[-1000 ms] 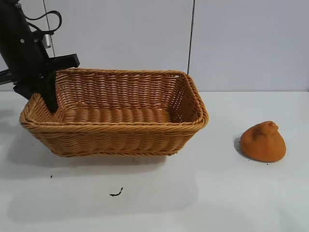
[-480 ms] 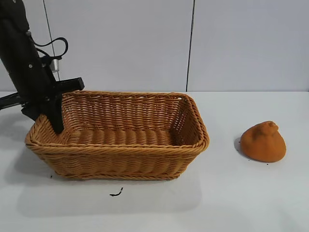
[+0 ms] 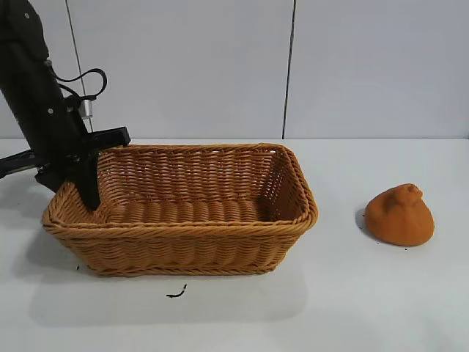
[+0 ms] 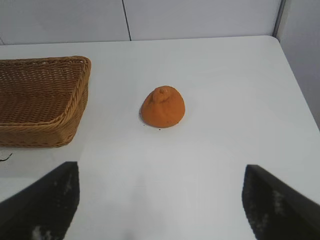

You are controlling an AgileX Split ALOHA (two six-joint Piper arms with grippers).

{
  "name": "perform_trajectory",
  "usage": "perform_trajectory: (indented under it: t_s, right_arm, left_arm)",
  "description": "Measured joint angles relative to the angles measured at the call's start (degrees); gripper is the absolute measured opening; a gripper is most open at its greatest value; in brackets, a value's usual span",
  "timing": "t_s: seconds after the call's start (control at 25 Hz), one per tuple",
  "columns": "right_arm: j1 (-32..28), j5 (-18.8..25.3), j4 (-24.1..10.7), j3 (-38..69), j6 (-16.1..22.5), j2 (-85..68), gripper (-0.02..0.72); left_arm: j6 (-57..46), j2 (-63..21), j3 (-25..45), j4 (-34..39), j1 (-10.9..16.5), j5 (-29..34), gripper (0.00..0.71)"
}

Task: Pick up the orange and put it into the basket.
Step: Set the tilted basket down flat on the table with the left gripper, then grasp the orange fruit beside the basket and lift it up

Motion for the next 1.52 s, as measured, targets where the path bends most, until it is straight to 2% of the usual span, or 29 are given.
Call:
perform_trajectory:
  t_s: [0.08, 0.12, 0.2, 0.28, 0.52, 0.88, 1.16, 1.32, 1.52]
  right_arm:
    - [0.00, 0.00, 0.00, 0.00, 0.00, 0.00, 0.610]
    - [0.00, 0.05, 0.00, 0.00, 0.00, 0.00, 0.610]
    - [0.00, 0.05, 0.00, 0.00, 0.00, 0.00, 0.610]
    - [0.00, 0.05, 0.00, 0.00, 0.00, 0.00, 0.610]
    - [0.00, 0.05, 0.00, 0.00, 0.00, 0.00, 0.610]
    - [0.00, 0.05, 0.00, 0.00, 0.00, 0.00, 0.610]
    - [0.00, 0.05, 0.00, 0.00, 0.00, 0.00, 0.610]
    - [0.00, 0.05, 0.00, 0.00, 0.00, 0.00, 0.610]
    - [0.00, 0.05, 0.00, 0.00, 0.00, 0.00, 0.610]
  left_arm:
    - [0.00, 0.11, 0.00, -0.05, 0.00, -0.02, 0.486]
    - [0.00, 0.11, 0.00, -0.05, 0.00, -0.02, 0.555]
    - [0.00, 0.11, 0.00, -0.05, 0.00, -0.02, 0.640]
    - [0.00, 0.06, 0.00, -0.05, 0.00, 0.04, 0.672]
    - [0.00, -1.57, -0.96, 1.10, 0.00, 1.04, 0.691]
    - [0.00, -6.50, -9.20, 5.32, 0.00, 9.40, 0.693]
    - [0.06, -7.45, -14.64, 10.93, 0.39, 10.47, 0.694]
    - [0.06, -7.48, -14.82, 16.63, 3.27, 10.60, 0.694]
    - [0.06, -7.48, -14.82, 17.89, 8.90, 10.60, 0.694]
